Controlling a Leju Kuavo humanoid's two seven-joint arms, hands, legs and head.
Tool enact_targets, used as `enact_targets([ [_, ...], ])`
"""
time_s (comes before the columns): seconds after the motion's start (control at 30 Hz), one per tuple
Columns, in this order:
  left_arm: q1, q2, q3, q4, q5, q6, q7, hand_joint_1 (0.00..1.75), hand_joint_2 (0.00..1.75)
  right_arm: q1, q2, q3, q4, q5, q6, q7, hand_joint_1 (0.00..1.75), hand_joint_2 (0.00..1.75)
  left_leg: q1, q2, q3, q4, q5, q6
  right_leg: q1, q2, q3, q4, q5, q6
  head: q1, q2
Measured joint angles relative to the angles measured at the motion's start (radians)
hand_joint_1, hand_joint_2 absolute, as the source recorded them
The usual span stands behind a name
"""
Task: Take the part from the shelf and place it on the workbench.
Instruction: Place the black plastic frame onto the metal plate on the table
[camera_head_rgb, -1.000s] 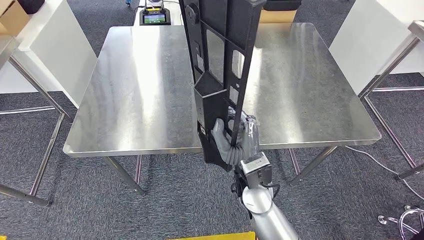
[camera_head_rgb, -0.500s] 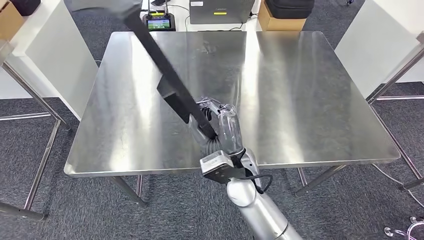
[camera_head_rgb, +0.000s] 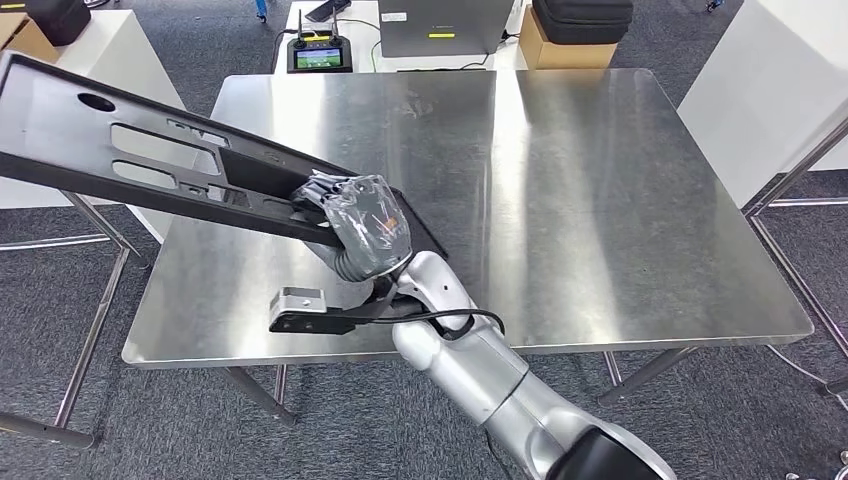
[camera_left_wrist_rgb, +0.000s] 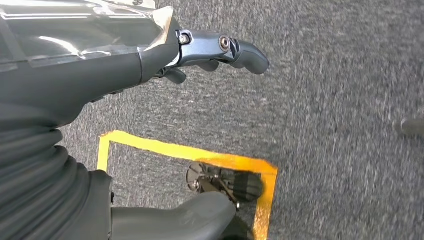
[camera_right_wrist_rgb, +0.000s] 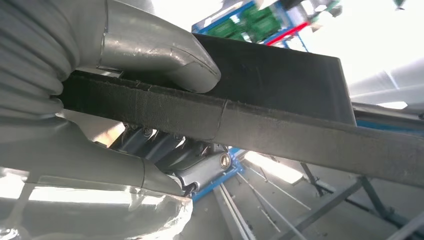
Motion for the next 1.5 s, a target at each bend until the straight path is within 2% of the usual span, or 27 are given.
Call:
enact_targets([
  [0.23, -0.009, 0.0, -0.011, 0.0, -0.028, -0.012, 0.017, 0.0, 1.75, -0.141, 0.064, 0.081, 0.286, 0.183, -0.012, 0.14, 1.75, 1.75, 0.002, 0.002, 0.006, -0.01, 0.003, -0.007, 0.002, 0.001, 0.0, 0.0, -0.002, -0.006, 0.0, 0.0],
  [0.37, -0.012, 0.0, -0.013, 0.0, -0.041, -0.018, 0.018, 0.0, 1.75, -0.217, 0.098, 0.122, 0.468, 0.285, 0.029, 0.249, 1.75, 1.75, 0.004, 0.003, 0.006, -0.011, 0.003, -0.018, 0.004, 0.001, 0.0, 0.001, -0.003, -0.008, 0.0, 0.0],
  [0.5, -0.011, 0.0, -0.013, 0.0, -0.043, -0.026, 0.017, 0.0, 1.75, -0.265, 0.115, 0.145, 0.612, 0.325, 0.096, 0.322, 1.75, 1.75, 0.003, 0.003, 0.006, -0.011, 0.003, -0.02, 0.004, 0.001, 0.0, 0.001, -0.003, -0.009, 0.0, 0.0],
  [0.7, -0.008, 0.0, -0.012, 0.0, -0.041, -0.028, 0.023, 0.0, 1.75, -0.291, 0.109, 0.156, 0.737, 0.328, 0.188, 0.425, 1.75, 1.75, 0.0, 0.002, 0.006, -0.01, 0.003, -0.019, 0.003, 0.001, 0.0, 0.0, -0.003, -0.008, 0.0, 0.0],
  [1.0, 0.003, 0.0, -0.009, 0.0, -0.04, -0.027, 0.037, 0.0, 1.75, -0.285, 0.054, 0.139, 0.829, 0.311, 0.268, 0.529, 1.75, 1.75, -0.001, 0.003, 0.006, -0.01, 0.003, -0.019, 0.001, 0.001, 0.0, 0.0, -0.003, -0.008, 0.0, 0.0],
  [1.13, 0.005, 0.0, -0.009, 0.0, -0.048, -0.033, 0.034, 0.0, 1.75, -0.28, 0.026, 0.12, 0.851, 0.303, 0.275, 0.548, 0.0, 0.0, -0.001, 0.003, 0.006, -0.01, 0.002, -0.019, 0.001, 0.001, 0.0, 0.0, -0.003, -0.008, 0.0, 0.0],
  [1.2, 0.005, 0.0, -0.01, 0.0, -0.058, -0.041, 0.033, 0.0, 1.75, -0.275, 0.012, 0.11, 0.857, 0.297, 0.281, 0.553, 0.0, 0.0, -0.001, 0.003, 0.006, -0.01, 0.002, -0.019, 0.001, 0.001, 0.0, 0.0, -0.003, -0.008, 0.0, 0.0],
  [1.33, 0.005, -0.001, -0.013, 0.0, -0.073, -0.046, 0.028, 0.0, 0.0, -0.262, -0.005, 0.09, 0.865, 0.286, 0.282, 0.554, 0.0, 0.0, -0.001, 0.003, 0.007, -0.01, 0.002, -0.019, 0.001, 0.002, 0.0, 0.0, -0.002, -0.009, 0.0, 0.0],
  [1.5, 0.004, -0.003, -0.014, 0.0, -0.077, -0.046, 0.026, 0.0, 0.0, -0.257, -0.014, 0.074, 0.868, 0.283, 0.282, 0.551, 0.0, 0.0, -0.001, 0.003, 0.007, -0.01, 0.002, -0.019, 0.001, 0.002, 0.0, 0.0, -0.002, -0.009, 0.0, 0.0],
])
